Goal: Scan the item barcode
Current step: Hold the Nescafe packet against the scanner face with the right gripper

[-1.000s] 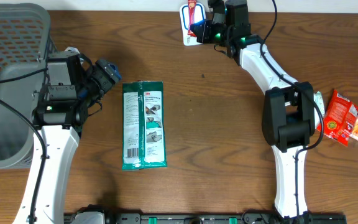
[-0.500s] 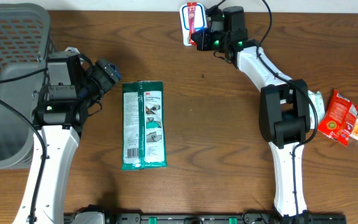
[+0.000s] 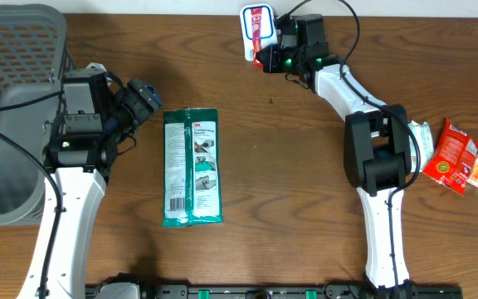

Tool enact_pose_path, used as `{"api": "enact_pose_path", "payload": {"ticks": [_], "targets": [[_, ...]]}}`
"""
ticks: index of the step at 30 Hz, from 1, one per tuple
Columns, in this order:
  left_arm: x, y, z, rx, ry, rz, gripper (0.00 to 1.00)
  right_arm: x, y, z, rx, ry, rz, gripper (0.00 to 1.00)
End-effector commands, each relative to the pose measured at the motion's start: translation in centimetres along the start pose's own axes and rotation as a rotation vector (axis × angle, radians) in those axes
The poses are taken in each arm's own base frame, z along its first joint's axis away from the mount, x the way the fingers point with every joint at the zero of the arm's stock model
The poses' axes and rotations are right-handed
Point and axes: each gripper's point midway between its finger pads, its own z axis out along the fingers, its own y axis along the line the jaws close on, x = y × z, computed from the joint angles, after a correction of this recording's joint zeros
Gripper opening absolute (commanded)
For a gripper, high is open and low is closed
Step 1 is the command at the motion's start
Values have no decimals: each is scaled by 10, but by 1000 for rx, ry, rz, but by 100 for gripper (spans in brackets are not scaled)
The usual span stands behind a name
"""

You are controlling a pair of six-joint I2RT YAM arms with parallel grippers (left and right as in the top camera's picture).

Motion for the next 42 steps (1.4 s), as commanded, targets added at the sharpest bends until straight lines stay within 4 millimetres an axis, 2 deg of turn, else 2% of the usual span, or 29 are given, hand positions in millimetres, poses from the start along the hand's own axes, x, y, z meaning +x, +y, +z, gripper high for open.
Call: {"api": "enact_pose_path", "payload": {"ticks": [1, 8, 14, 21, 26, 39, 42], "targets": [[-10, -5, -6, 5, -30, 20, 85, 4, -13, 2, 8, 5, -4, 1], [-10, -5, -6, 5, -30, 20, 85, -1, -12, -2, -6, -6, -7, 1], [-10, -5, -6, 5, -30, 20, 85, -30, 12, -25, -109, -49, -35, 1], [-10, -5, -6, 5, -30, 20, 85, -30, 24, -33, -159, -31, -51, 1], [-9, -5, -6, 4, -30, 20, 85, -50, 40, -52, -248, -76, -82, 1], [-9, -5, -6, 4, -30, 20, 85, -43, 30, -53, -190, -46, -65, 1], [-10, -5, -6, 5, -30, 20, 85, -40, 20, -51, -134, -37, -58, 1]]}}
